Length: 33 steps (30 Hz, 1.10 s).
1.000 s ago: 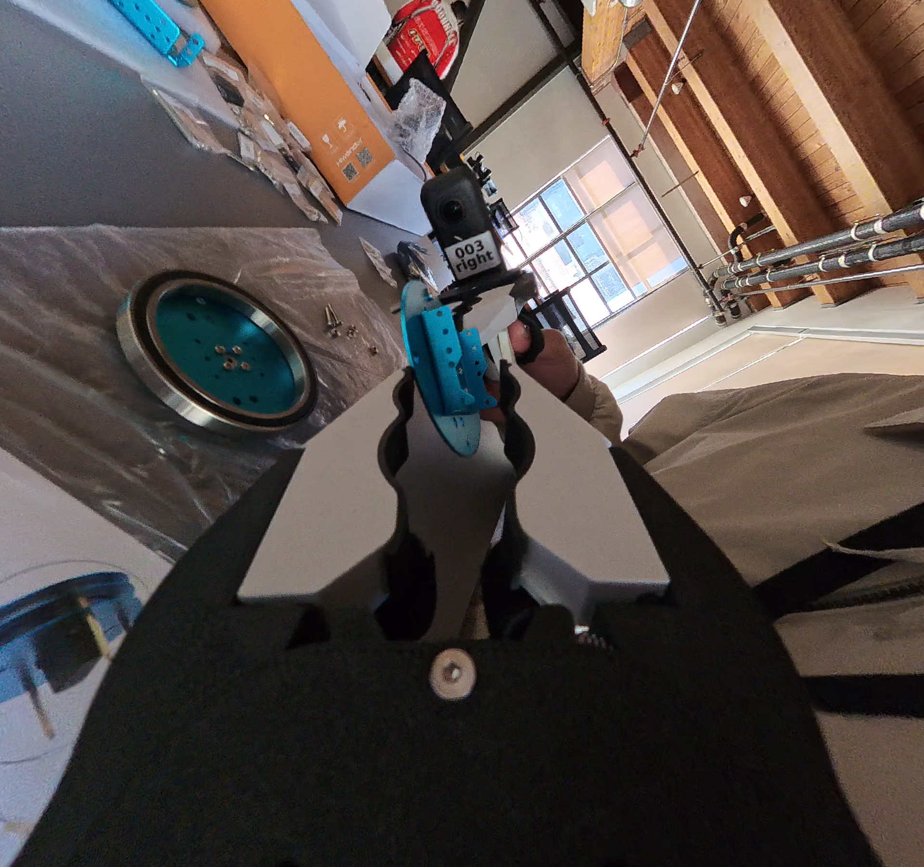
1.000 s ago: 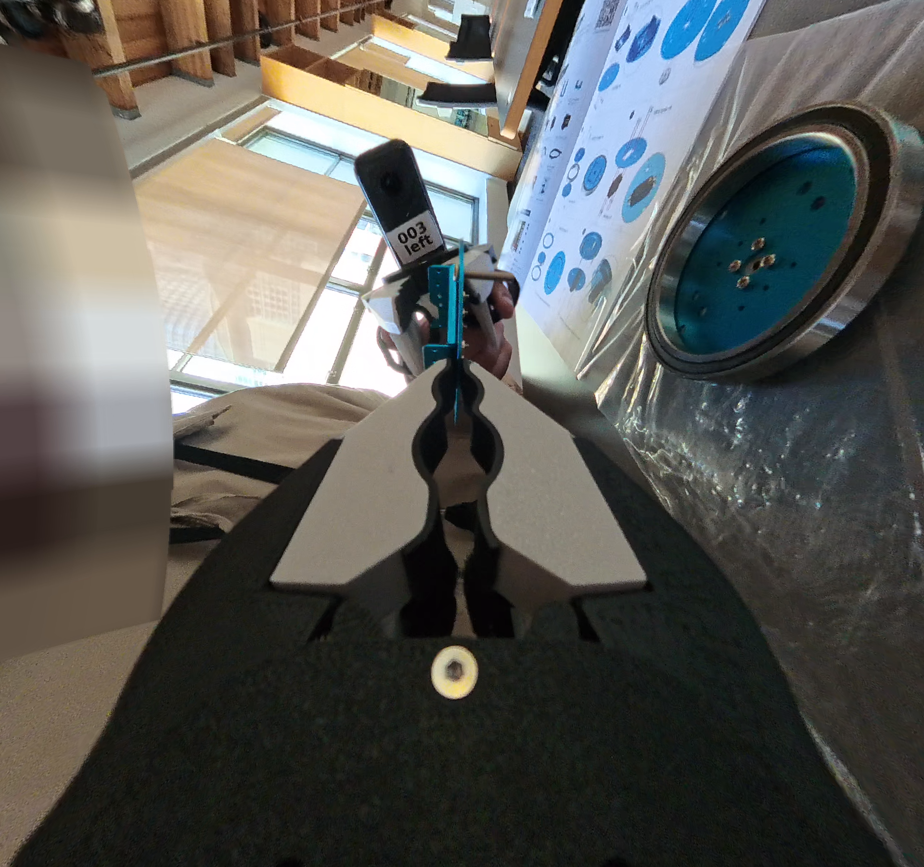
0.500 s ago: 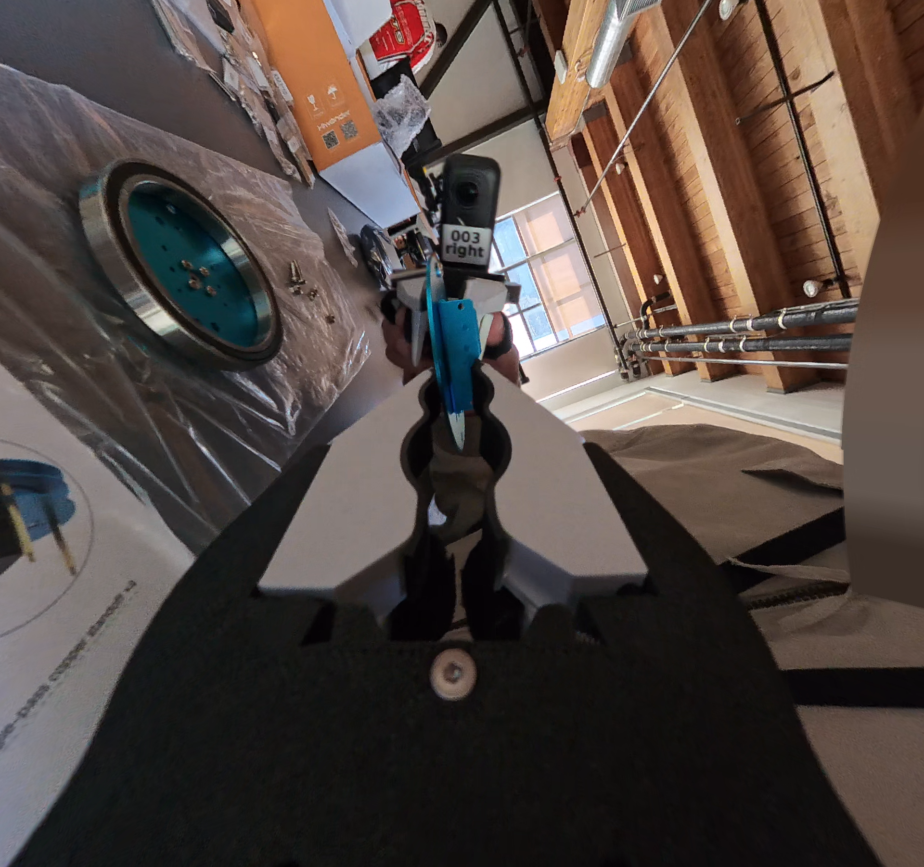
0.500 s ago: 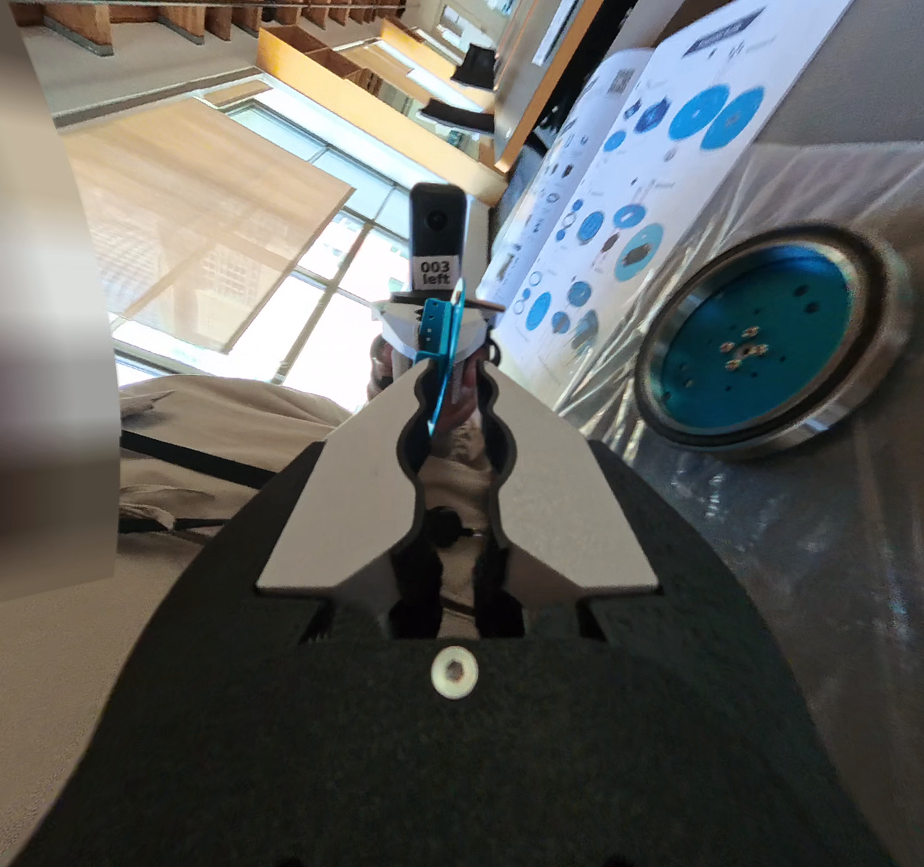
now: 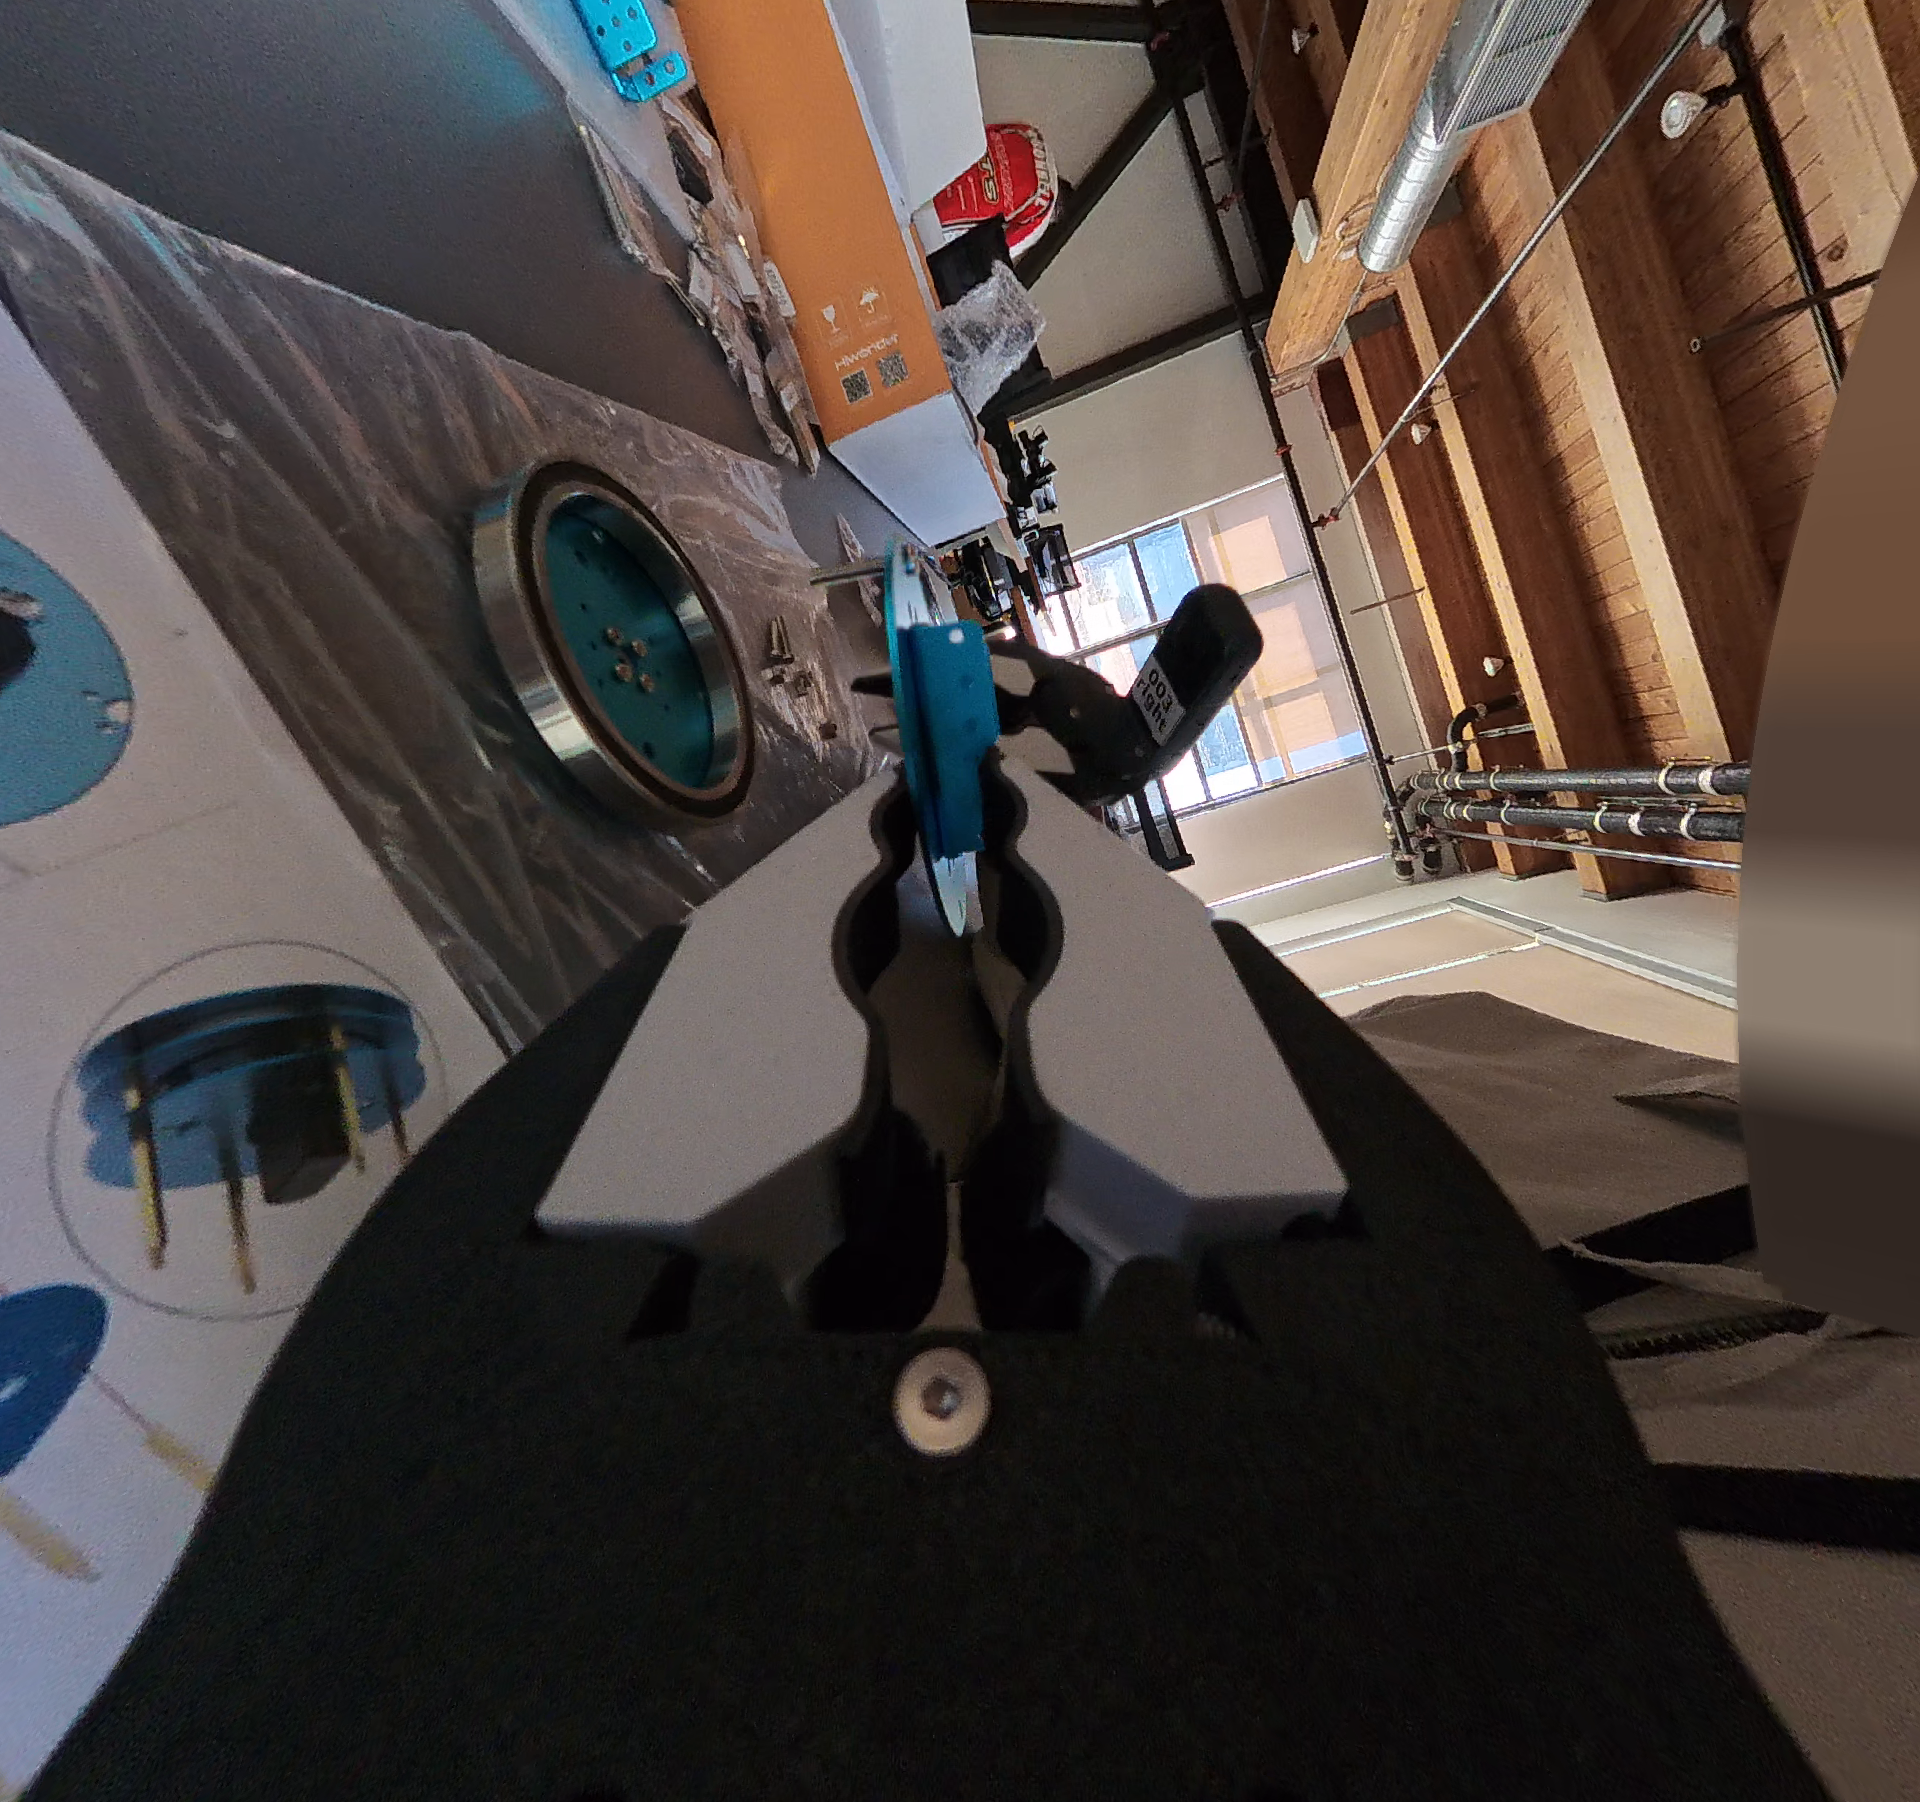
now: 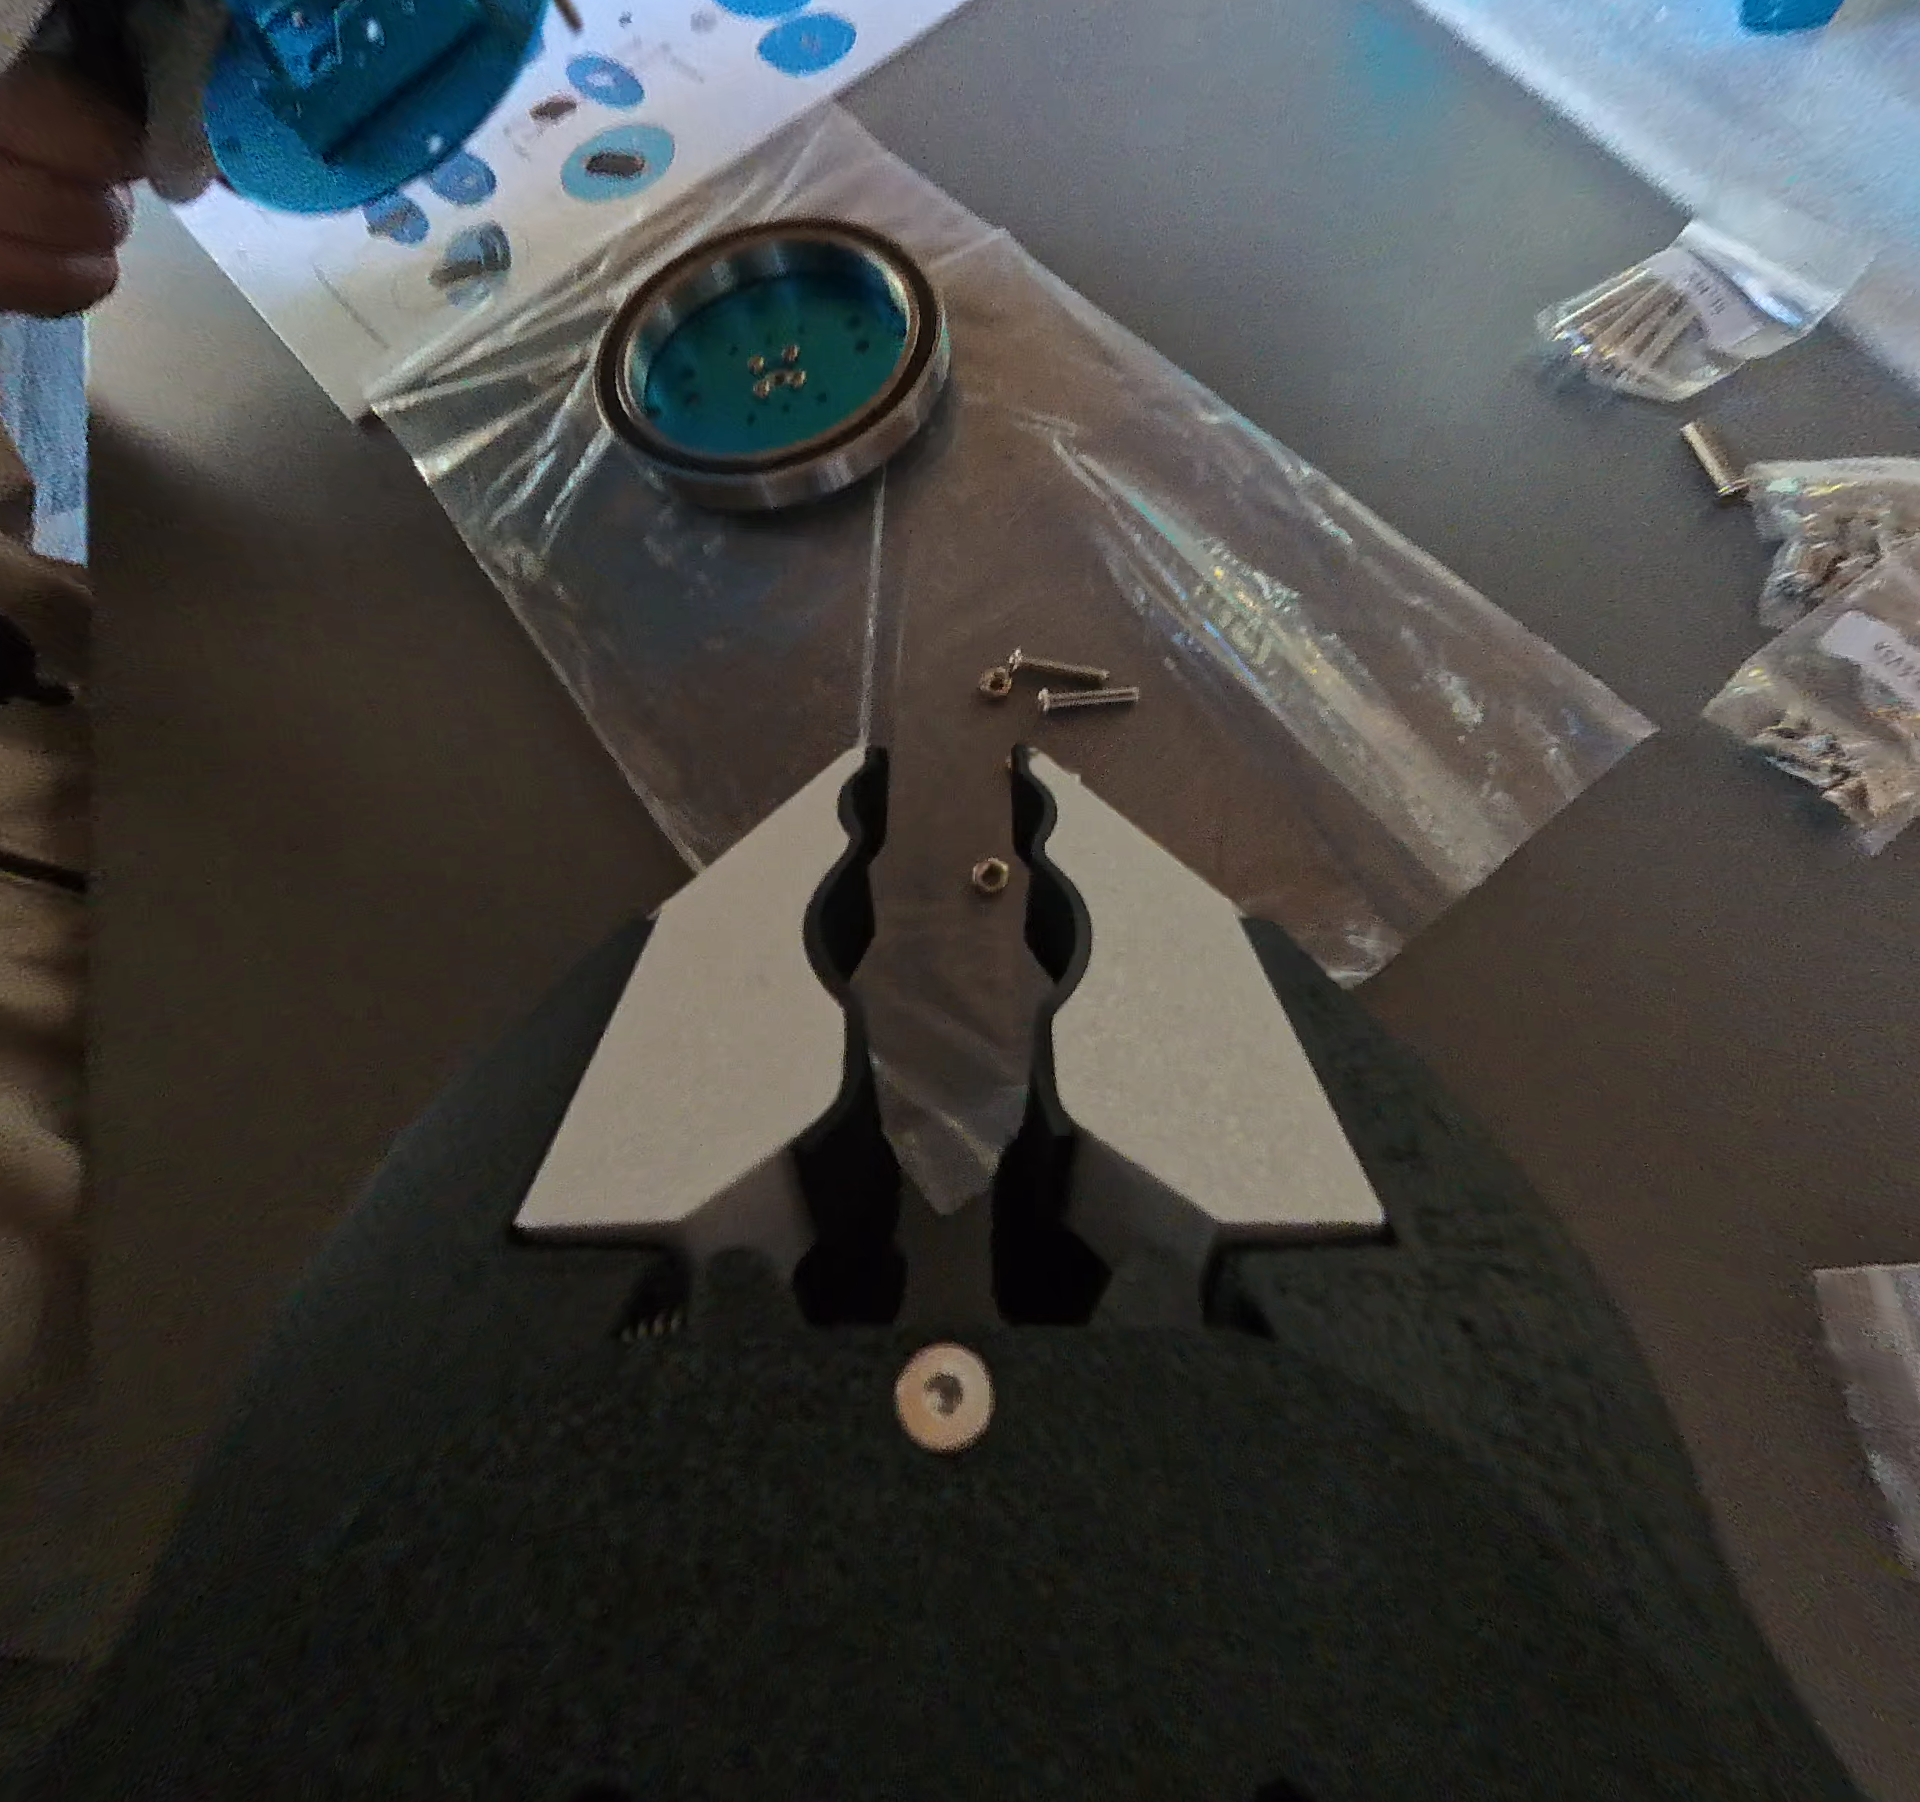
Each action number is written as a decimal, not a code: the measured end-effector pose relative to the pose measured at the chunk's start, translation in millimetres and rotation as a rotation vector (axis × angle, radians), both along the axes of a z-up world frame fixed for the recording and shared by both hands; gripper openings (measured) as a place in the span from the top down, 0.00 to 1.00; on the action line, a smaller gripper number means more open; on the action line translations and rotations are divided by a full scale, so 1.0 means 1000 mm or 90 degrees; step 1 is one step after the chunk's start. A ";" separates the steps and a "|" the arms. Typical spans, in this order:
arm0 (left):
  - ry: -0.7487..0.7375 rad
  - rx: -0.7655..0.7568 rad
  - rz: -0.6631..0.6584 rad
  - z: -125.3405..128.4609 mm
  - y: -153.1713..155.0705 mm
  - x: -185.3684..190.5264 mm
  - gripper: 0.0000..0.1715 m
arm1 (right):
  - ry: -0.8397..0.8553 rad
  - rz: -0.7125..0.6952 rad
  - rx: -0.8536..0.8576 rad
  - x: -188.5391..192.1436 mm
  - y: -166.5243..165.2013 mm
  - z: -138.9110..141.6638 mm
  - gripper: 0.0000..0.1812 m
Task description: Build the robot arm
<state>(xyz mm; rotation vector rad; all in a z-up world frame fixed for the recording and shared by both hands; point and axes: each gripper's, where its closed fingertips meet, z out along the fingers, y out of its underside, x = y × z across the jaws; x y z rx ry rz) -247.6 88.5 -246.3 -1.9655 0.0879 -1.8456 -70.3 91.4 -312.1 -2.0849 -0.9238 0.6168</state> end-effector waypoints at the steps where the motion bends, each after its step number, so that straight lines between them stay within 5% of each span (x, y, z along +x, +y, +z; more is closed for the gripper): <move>1: -0.001 -0.002 0.004 0.000 0.002 0.000 0.93 | -0.012 0.006 -0.006 -0.002 -0.001 -0.004 0.88; 18: 0.019 0.005 0.026 -0.002 0.024 -0.005 0.93 | -0.137 0.035 0.050 -0.007 0.030 -0.015 0.94; 23: 0.018 -0.005 0.019 -0.006 0.025 -0.006 0.93 | -0.008 0.062 0.029 -0.046 0.028 0.017 0.93; 28: 0.011 -0.022 -0.010 -0.010 0.021 0.006 0.93 | 0.145 0.194 0.082 -0.118 0.006 0.054 0.72; 33: 0.017 -0.016 -0.045 -0.012 0.015 0.015 0.93 | 0.181 0.170 0.116 -0.127 0.020 0.066 0.80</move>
